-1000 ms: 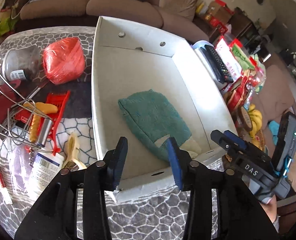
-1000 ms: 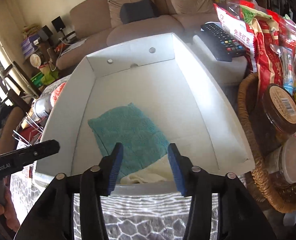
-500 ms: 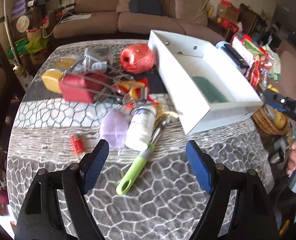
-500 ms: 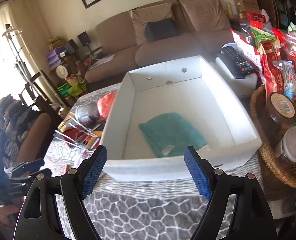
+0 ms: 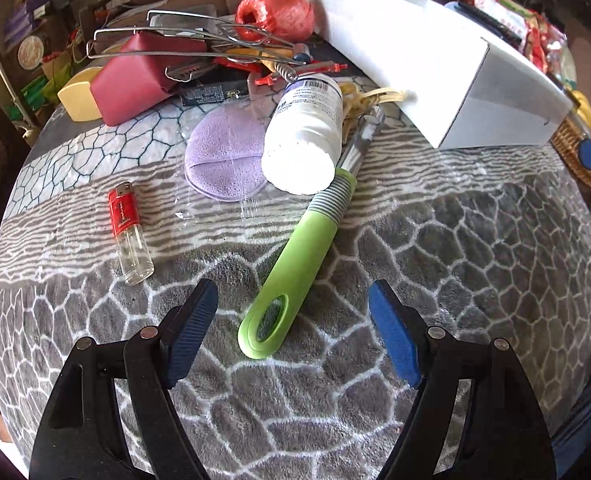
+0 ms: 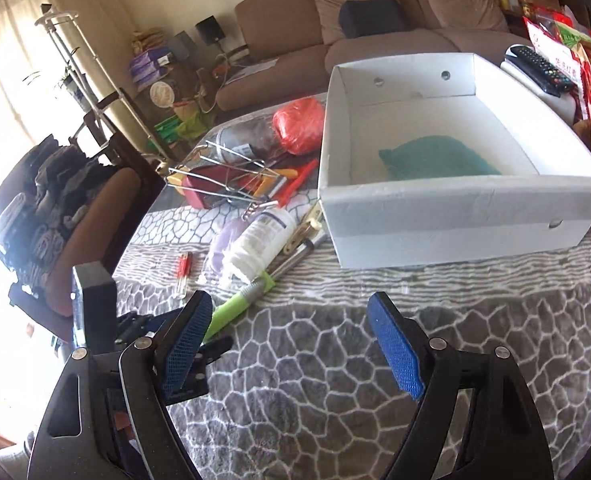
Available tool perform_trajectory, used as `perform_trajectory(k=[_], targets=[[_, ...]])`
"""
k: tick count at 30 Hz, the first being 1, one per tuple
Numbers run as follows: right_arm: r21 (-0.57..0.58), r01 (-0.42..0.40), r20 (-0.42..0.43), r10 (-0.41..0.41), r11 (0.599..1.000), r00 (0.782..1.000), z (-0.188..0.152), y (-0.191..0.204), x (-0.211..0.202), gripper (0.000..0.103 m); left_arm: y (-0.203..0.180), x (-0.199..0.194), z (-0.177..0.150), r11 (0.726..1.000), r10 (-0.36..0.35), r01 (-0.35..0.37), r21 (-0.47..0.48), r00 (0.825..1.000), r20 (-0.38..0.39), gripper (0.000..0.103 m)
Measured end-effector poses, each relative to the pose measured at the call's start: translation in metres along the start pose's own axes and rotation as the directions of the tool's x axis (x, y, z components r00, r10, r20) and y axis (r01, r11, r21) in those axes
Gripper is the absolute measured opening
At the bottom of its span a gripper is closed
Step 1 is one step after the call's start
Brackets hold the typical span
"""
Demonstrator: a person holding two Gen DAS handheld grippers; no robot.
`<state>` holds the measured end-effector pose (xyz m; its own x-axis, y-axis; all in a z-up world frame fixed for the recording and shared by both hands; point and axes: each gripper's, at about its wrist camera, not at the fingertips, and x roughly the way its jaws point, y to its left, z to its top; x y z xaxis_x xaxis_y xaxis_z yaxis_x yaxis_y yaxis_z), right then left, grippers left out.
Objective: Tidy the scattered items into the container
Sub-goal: 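Grasp the green-handled brush with the left gripper while the right gripper reaches for the white bottle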
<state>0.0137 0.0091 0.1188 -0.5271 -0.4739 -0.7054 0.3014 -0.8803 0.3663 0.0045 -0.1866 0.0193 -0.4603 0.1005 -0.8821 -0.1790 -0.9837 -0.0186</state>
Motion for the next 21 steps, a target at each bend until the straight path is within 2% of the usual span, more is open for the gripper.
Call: perform_trajectory(k=[1, 2, 3, 9, 13, 16, 19, 21], targets=[[-0.001, 0.002, -0.010, -0.002, 1.000, 1.000, -0.003, 0.001, 0.003, 0.083, -0.001, 0.004, 0.000, 1.000, -0.015, 0.015, 0.004, 1.000, -0.003, 0.054], [-0.004, 0.006, -0.017, -0.006, 1.000, 1.000, -0.005, 0.002, 0.006, 0.083, -0.002, 0.006, 0.000, 1.000, -0.012, 0.012, 0.006, 1.000, -0.001, 0.045], [-0.006, 0.010, -0.022, -0.010, 1.000, 1.000, -0.006, 0.002, 0.009, 0.083, -0.002, 0.004, 0.000, 1.000, -0.002, 0.001, 0.012, 1.000, 0.021, 0.028], [0.063, -0.032, -0.047, 0.035, 0.997, 0.998, -0.001, 0.004, 0.028, 0.083, 0.006, -0.008, -0.008, 0.992, -0.128, 0.128, -0.019, 0.992, -0.001, 0.022], [0.094, -0.060, -0.059, 0.065, 0.994, 0.996, 0.005, 0.018, 0.049, 0.083, 0.016, -0.022, -0.022, 0.976, -0.207, 0.204, -0.075, 0.978, -0.036, 0.018], [0.107, -0.065, -0.077, 0.073, 0.992, 0.994, 0.010, 0.030, 0.070, 0.083, 0.020, -0.037, -0.037, 0.971, -0.232, 0.228, -0.070, 0.971, -0.059, 0.017], [0.134, -0.036, -0.095, 0.049, 0.990, 0.994, 0.017, 0.038, 0.096, 0.083, 0.025, -0.045, -0.050, 0.967, -0.248, 0.243, -0.079, 0.966, -0.065, 0.016], [0.132, 0.025, -0.101, -0.012, 0.991, 0.995, 0.025, 0.042, 0.115, 0.083, 0.027, -0.045, -0.056, 0.969, -0.237, 0.232, -0.085, 0.970, -0.057, 0.017]])
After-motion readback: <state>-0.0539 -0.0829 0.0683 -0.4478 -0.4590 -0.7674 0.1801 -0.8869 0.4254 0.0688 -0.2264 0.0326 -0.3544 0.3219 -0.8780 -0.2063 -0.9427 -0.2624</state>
